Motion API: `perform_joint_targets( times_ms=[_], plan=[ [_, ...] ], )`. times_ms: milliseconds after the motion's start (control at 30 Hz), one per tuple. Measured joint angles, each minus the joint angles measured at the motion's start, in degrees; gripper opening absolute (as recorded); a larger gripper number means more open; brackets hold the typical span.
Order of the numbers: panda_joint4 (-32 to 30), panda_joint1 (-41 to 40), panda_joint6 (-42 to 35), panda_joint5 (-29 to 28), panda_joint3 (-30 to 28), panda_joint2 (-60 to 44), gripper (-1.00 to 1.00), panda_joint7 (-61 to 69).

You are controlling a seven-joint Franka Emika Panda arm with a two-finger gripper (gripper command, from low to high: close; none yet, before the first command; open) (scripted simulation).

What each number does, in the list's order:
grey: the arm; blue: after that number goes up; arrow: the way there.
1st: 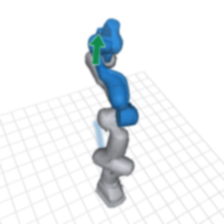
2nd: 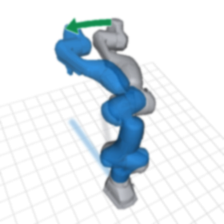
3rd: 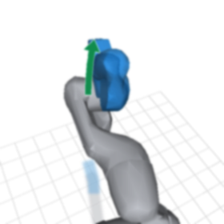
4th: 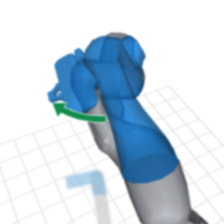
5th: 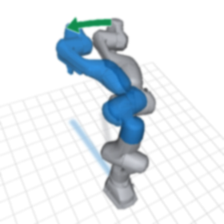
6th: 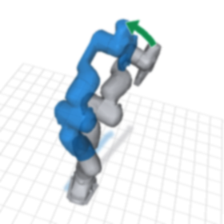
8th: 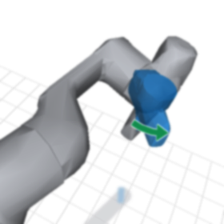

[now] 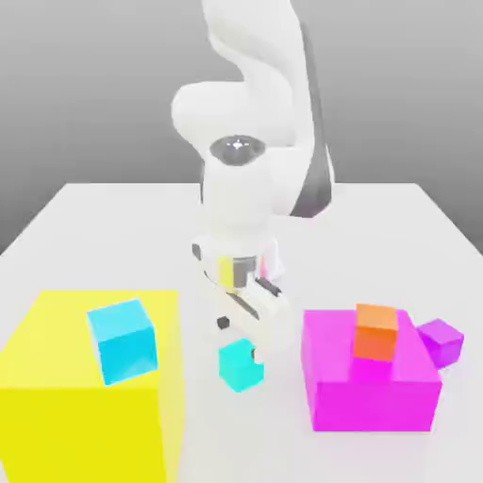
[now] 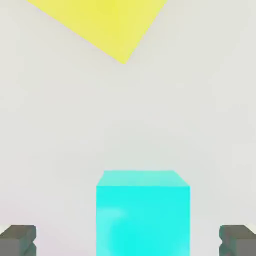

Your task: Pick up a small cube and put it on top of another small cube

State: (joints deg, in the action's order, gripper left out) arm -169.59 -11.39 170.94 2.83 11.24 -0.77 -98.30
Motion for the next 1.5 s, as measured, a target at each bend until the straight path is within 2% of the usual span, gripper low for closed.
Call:
perform_joint_targets(
  times_ms=[267,467,500,767,933,1100,1267,1500],
  plan=[
    [1.0,3.8,5.7,-5.8,-5.5,-6.6,0.00,-4.0],
    [1.0,9.5,10.2,-6.5,-10.7,-11.5,0.00,-5.3],
    [0.9,10.2,10.9,-6.4,-11.3,-12.3,-1.00,-5.4],
    [1.0,9.9,10.7,-6.6,-11.1,-11.9,-1.00,-5.5],
    [1.1,6.1,7.2,-5.7,-7.6,-8.1,-1.00,-4.1],
    [0.8,3.4,3.5,-2.5,-4.1,-4.0,-1.00,-1.5],
    [0.0,3.5,0.0,0.2,-3.2,0.1,-1.00,0.1],
    [-1.9,4.2,-3.9,0.8,-3.2,5.5,-1.00,-0.3]
  ],
)
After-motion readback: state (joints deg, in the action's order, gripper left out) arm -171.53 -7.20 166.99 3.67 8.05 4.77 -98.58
